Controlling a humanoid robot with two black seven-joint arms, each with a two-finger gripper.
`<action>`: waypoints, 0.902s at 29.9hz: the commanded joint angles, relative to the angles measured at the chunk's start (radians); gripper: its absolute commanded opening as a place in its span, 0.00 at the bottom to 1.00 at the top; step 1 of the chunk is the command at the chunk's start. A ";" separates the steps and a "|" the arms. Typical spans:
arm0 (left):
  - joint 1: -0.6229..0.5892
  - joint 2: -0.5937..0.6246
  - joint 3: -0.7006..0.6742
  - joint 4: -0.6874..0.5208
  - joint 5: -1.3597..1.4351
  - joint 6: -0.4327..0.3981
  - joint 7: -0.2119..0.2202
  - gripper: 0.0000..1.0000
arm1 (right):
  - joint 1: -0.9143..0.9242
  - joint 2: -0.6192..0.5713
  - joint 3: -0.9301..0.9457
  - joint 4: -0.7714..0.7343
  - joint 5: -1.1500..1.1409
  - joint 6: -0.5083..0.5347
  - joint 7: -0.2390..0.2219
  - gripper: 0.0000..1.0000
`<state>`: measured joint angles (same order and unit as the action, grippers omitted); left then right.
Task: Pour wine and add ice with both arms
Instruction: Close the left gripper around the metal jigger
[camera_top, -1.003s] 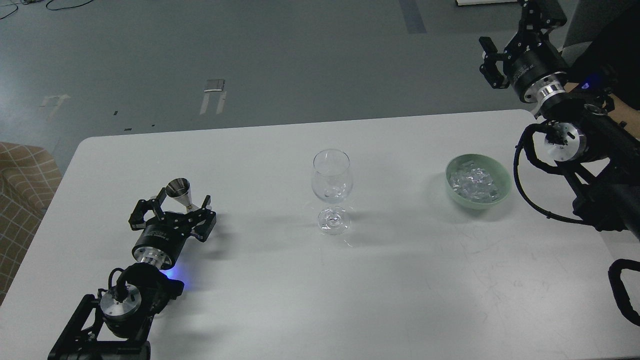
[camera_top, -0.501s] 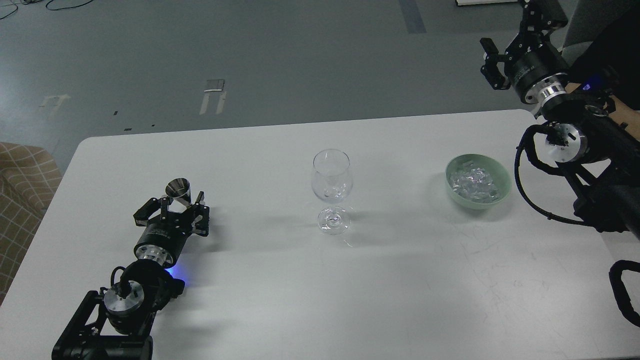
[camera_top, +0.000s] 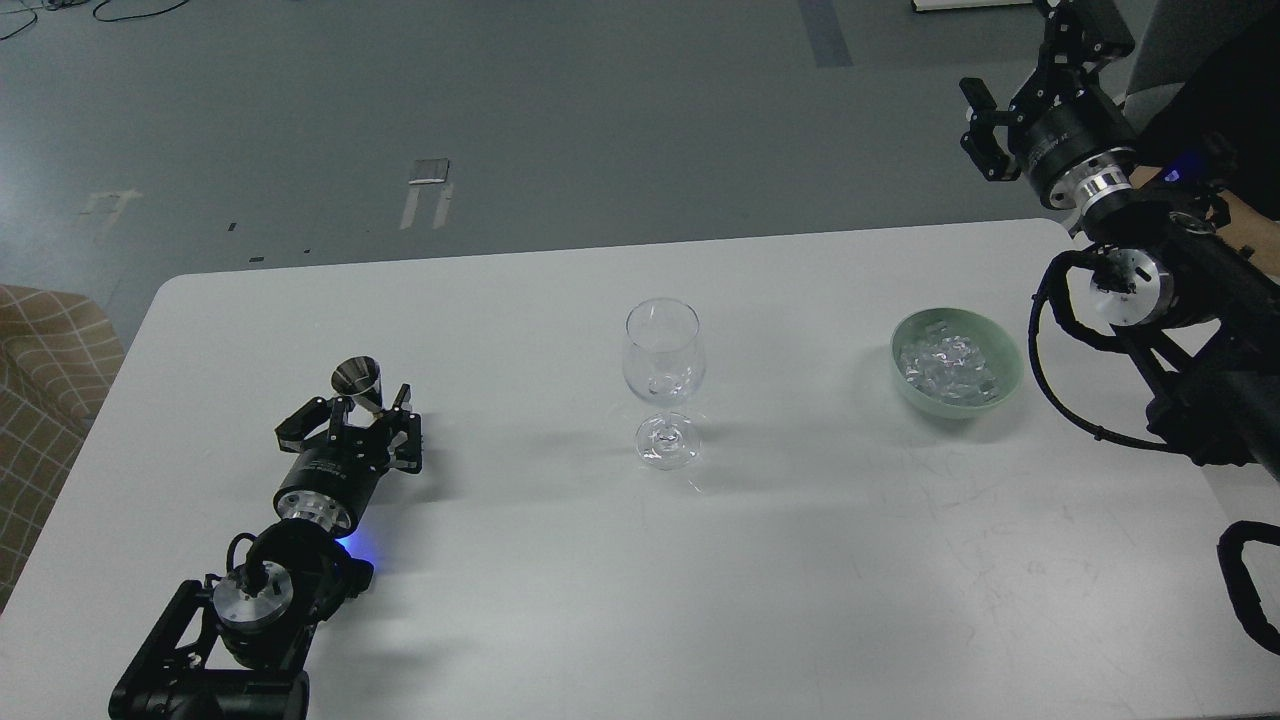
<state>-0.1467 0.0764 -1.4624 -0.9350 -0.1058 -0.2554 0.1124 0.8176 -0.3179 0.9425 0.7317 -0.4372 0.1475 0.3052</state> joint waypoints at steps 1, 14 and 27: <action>-0.007 -0.006 -0.001 0.015 0.000 -0.004 0.000 0.45 | -0.001 0.000 -0.001 0.002 0.000 0.000 0.000 1.00; -0.042 -0.021 -0.003 0.073 -0.003 -0.059 -0.002 0.38 | -0.001 -0.003 -0.001 0.002 0.000 0.000 -0.001 1.00; -0.042 -0.023 -0.007 0.074 -0.005 -0.094 -0.004 0.19 | -0.001 -0.001 0.001 0.002 0.000 0.000 -0.003 1.00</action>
<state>-0.1879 0.0535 -1.4664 -0.8598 -0.1100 -0.3360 0.1106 0.8161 -0.3193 0.9434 0.7332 -0.4372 0.1471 0.3022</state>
